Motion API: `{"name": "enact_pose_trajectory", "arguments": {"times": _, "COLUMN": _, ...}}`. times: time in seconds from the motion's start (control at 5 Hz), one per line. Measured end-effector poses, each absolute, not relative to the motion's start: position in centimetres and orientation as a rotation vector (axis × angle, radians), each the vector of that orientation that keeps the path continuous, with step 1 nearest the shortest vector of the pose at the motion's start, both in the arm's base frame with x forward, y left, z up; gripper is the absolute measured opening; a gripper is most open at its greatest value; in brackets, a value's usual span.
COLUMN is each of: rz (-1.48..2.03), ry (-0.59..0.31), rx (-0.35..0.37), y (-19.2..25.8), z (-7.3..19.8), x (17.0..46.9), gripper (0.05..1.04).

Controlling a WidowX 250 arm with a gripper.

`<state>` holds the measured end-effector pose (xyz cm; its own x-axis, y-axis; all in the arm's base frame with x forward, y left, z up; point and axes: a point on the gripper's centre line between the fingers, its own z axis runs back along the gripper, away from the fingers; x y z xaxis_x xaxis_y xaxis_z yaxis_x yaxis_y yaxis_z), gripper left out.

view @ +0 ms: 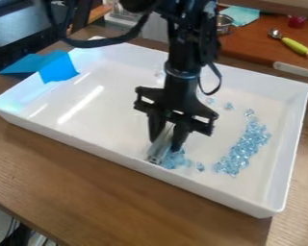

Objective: Sweep into pile

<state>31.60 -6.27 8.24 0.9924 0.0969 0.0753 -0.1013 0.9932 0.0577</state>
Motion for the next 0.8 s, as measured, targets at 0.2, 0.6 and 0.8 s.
{"name": "enact_pose_trajectory", "arguments": {"times": 0.2, "rz": 0.117, "ry": -0.082, "rx": 0.021, "y": -7.9, "z": 8.3, "x": 32.6, "gripper": 0.377}}
{"name": "enact_pose_trajectory", "arguments": {"times": 0.6, "rz": 0.123, "ry": -0.045, "rx": -0.065, "y": -10.8, "z": 8.5, "x": 32.2, "gripper": 0.378}}
{"name": "enact_pose_trajectory", "arguments": {"times": 0.8, "rz": 0.111, "ry": -0.025, "rx": -0.103, "y": -11.5, "z": 8.8, "x": 32.0, "gripper": 0.377}}
